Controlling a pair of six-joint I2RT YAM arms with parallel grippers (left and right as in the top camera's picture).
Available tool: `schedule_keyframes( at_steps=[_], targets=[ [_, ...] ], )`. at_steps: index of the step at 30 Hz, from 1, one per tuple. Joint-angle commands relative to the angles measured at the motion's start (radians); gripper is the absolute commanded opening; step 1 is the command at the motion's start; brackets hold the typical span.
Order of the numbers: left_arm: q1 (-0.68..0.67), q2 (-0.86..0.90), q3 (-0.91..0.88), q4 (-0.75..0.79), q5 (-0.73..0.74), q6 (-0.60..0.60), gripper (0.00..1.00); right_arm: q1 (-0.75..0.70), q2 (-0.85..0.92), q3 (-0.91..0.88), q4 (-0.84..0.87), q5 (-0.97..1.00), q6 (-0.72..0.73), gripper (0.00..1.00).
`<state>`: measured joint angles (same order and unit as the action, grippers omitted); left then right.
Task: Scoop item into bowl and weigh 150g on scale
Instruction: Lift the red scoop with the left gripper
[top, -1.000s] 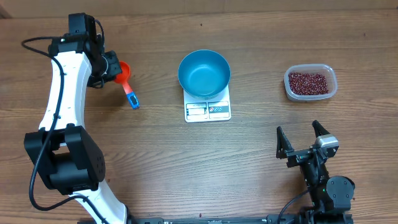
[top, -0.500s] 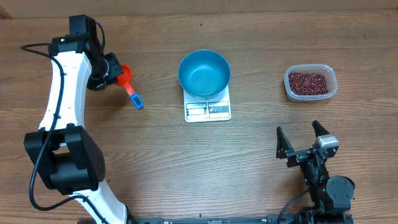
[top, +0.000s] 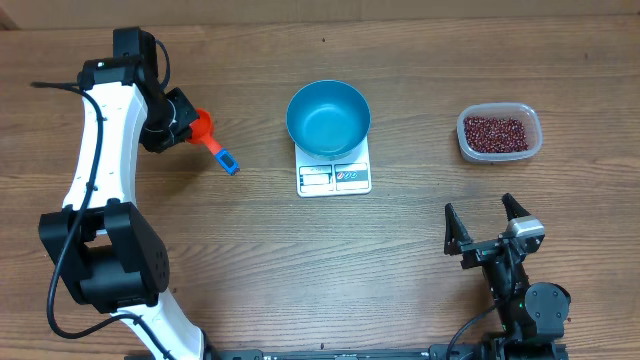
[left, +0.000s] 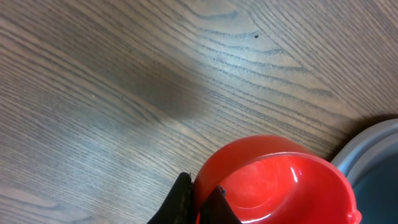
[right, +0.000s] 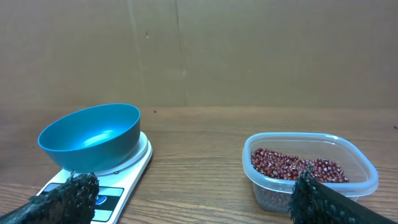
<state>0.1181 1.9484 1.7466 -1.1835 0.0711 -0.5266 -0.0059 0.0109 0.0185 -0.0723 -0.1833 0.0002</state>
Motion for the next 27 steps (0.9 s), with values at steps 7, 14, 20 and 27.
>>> schedule_keyframes(
  at_steps=[7, 14, 20, 27],
  targets=[
    [-0.001, -0.028, 0.027, -0.016, 0.008, -0.036, 0.04, -0.001, -0.008, -0.011, 0.003, 0.003, -0.002, 1.00],
    [-0.001, -0.028, 0.027, -0.017, 0.008, -0.039, 0.04, -0.001, -0.008, -0.011, 0.003, 0.003, -0.002, 1.00],
    [-0.011, -0.029, 0.027, -0.021, -0.001, -0.039, 0.04, -0.001, -0.008, -0.011, 0.003, 0.003, -0.002, 1.00],
    [-0.033, -0.028, 0.027, -0.017, -0.004, -0.039, 0.04, -0.001, -0.008, -0.011, 0.003, 0.003, -0.002, 1.00]
  ],
)
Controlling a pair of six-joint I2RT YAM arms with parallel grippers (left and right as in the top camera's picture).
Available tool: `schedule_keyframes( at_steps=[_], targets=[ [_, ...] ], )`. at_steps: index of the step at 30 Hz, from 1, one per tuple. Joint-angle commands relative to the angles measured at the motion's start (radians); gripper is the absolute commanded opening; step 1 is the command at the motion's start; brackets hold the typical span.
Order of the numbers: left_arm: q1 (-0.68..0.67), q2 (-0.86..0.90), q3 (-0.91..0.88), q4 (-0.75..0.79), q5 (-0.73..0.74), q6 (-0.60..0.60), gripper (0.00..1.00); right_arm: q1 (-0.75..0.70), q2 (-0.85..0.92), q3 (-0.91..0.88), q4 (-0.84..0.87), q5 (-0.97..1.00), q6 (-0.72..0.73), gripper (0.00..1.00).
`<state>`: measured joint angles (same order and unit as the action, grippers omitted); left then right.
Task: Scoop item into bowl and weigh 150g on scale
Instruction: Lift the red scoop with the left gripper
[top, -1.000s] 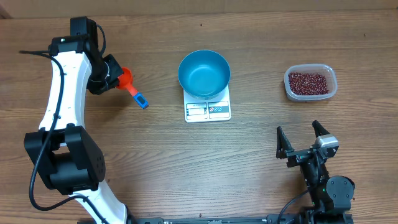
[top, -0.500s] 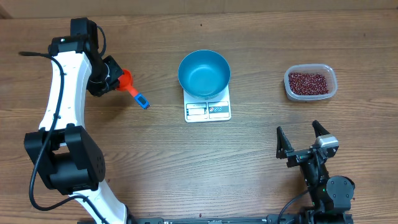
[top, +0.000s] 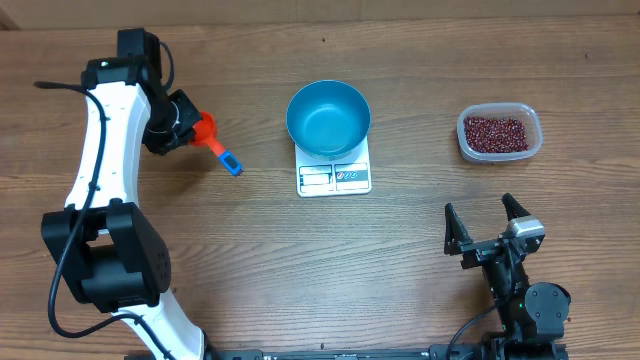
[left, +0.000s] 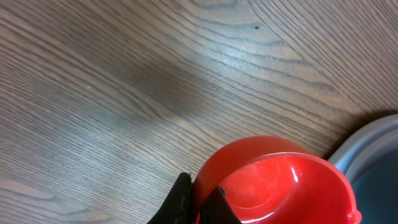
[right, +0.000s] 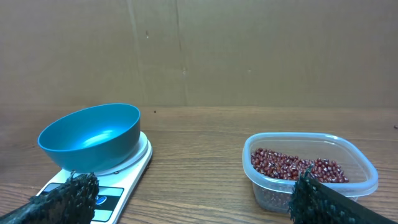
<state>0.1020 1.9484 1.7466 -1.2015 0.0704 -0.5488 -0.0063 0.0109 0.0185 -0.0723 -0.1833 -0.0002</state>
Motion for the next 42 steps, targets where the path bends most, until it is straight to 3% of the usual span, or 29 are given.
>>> schedule_keyframes(
  at_steps=[1, 11, 42],
  targets=[
    [-0.021, -0.028, 0.027, 0.002, -0.003, -0.017, 0.04, 0.000, -0.008, -0.011, 0.003, 0.003, -0.001, 1.00],
    [-0.087, -0.028, 0.027, 0.001, -0.081, -0.049, 0.04, 0.000, -0.008, -0.011, 0.003, 0.003, -0.001, 1.00],
    [-0.175, -0.028, 0.027, -0.062, -0.078, -0.290, 0.04, 0.000, -0.008, -0.011, 0.003, 0.003, -0.001, 1.00]
  ],
)
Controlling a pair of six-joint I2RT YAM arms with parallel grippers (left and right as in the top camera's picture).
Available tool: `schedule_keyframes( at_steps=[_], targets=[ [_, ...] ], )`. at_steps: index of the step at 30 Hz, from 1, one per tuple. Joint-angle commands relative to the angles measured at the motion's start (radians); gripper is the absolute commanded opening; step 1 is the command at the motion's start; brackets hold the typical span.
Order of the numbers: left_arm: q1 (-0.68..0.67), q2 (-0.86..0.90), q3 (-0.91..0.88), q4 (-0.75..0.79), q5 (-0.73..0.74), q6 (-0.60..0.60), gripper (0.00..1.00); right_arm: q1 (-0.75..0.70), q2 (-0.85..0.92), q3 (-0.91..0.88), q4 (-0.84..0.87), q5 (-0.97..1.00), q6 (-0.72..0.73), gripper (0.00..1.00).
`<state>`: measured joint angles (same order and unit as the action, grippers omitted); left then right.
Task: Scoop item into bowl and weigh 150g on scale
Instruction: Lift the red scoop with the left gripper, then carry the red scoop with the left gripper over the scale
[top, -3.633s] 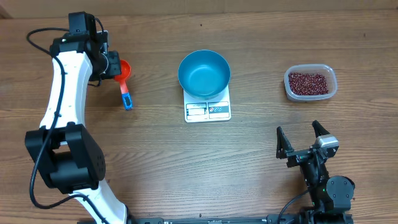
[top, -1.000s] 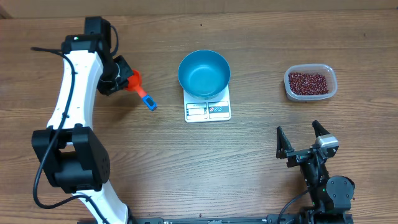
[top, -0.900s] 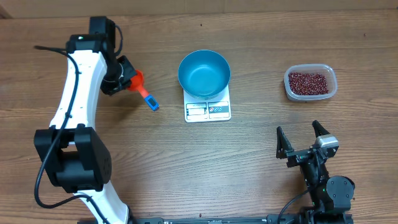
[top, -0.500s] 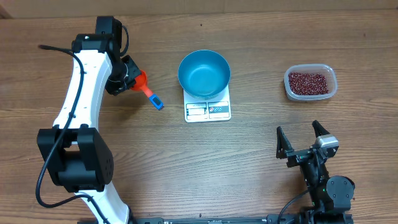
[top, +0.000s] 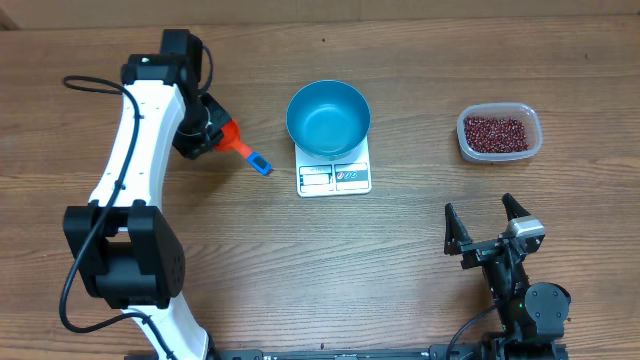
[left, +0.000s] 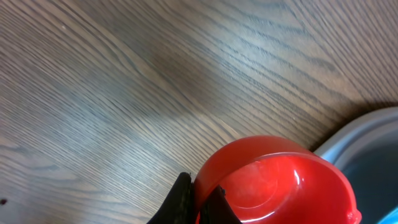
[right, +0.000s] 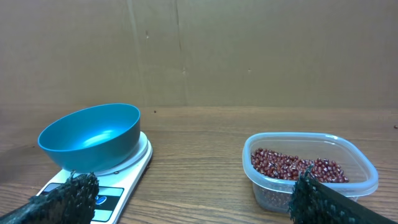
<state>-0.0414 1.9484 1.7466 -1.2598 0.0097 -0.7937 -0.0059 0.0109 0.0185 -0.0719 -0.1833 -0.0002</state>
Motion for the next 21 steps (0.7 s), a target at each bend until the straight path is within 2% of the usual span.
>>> schedule_keyframes(
  at_steps=[1, 21],
  targets=[
    [-0.040, -0.028, 0.027, -0.005, -0.018, -0.045, 0.04, -0.001, -0.008, -0.011, 0.003, 0.003, -0.001, 1.00],
    [-0.221, -0.028, 0.027, 0.016, -0.021, -0.106, 0.04, -0.001, -0.008, -0.011, 0.003, 0.003, -0.001, 1.00]
  ],
)
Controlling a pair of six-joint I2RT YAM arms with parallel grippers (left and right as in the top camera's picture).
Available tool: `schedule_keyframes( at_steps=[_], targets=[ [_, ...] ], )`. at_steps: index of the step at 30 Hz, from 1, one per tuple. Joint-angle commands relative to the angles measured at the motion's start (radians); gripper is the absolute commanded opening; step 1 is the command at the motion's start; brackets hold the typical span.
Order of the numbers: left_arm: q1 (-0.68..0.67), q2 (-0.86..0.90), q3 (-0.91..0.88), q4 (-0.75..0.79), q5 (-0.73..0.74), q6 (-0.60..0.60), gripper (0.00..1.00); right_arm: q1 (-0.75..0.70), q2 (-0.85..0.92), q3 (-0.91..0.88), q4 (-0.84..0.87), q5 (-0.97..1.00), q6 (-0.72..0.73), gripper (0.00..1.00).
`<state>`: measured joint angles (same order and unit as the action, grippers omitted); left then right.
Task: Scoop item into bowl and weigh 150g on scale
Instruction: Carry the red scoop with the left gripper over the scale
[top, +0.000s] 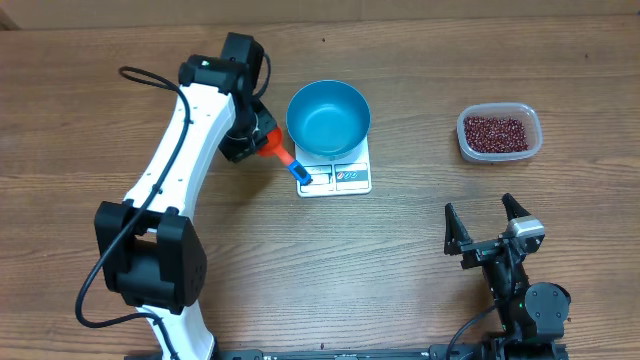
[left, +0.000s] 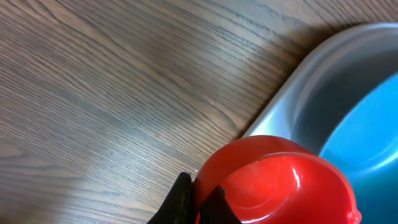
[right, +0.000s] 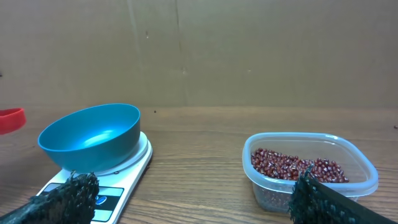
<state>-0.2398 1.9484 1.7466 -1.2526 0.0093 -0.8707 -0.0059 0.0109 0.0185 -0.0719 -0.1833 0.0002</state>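
Note:
My left gripper (top: 255, 138) is shut on a red scoop (left: 273, 180) with a blue handle tip (top: 300, 174), held just left of the blue bowl (top: 328, 117). The bowl sits on a white scale (top: 335, 178) at mid table. The scoop's cup (right: 11, 120) looks empty. A clear tub of red beans (top: 498, 133) stands at the far right. My right gripper (top: 486, 231) rests open near the front right, facing the tub (right: 310, 170) and the bowl (right: 90, 137).
A black cable (top: 150, 78) trails off the left arm over the back left of the wooden table (top: 420, 260). A cardboard wall (right: 249, 50) closes the far side.
My left gripper has moved right with the scoop, from some way left of the scale to right beside the bowl; the handle tip now overlaps the scale's left edge. The right arm is unmoved.
My left gripper held the red scoop far to the left of the scale at first and barely shifted at the second moment. By the third it was further right, and now it is against the bowl's left side. My right gripper stayed open at the front right.

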Motion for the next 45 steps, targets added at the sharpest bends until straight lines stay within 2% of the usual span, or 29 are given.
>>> schedule_keyframes(
  at_steps=[1, 19, 34, 45],
  targets=[
    [-0.031, -0.028, 0.027, 0.013, -0.021, -0.029, 0.04, -0.001, -0.008, -0.011, 0.003, 0.003, -0.002, 1.00],
    [-0.065, -0.028, 0.027, 0.032, -0.019, -0.039, 0.04, -0.001, -0.008, -0.011, 0.003, 0.003, -0.002, 1.00],
    [-0.128, -0.028, 0.027, 0.034, -0.017, -0.164, 0.04, -0.001, -0.008, -0.011, 0.003, 0.003, -0.002, 1.00],
    [-0.141, -0.028, 0.027, 0.044, 0.062, -0.229, 0.04, -0.001, -0.008, -0.011, 0.003, 0.003, -0.002, 1.00]
  ],
)
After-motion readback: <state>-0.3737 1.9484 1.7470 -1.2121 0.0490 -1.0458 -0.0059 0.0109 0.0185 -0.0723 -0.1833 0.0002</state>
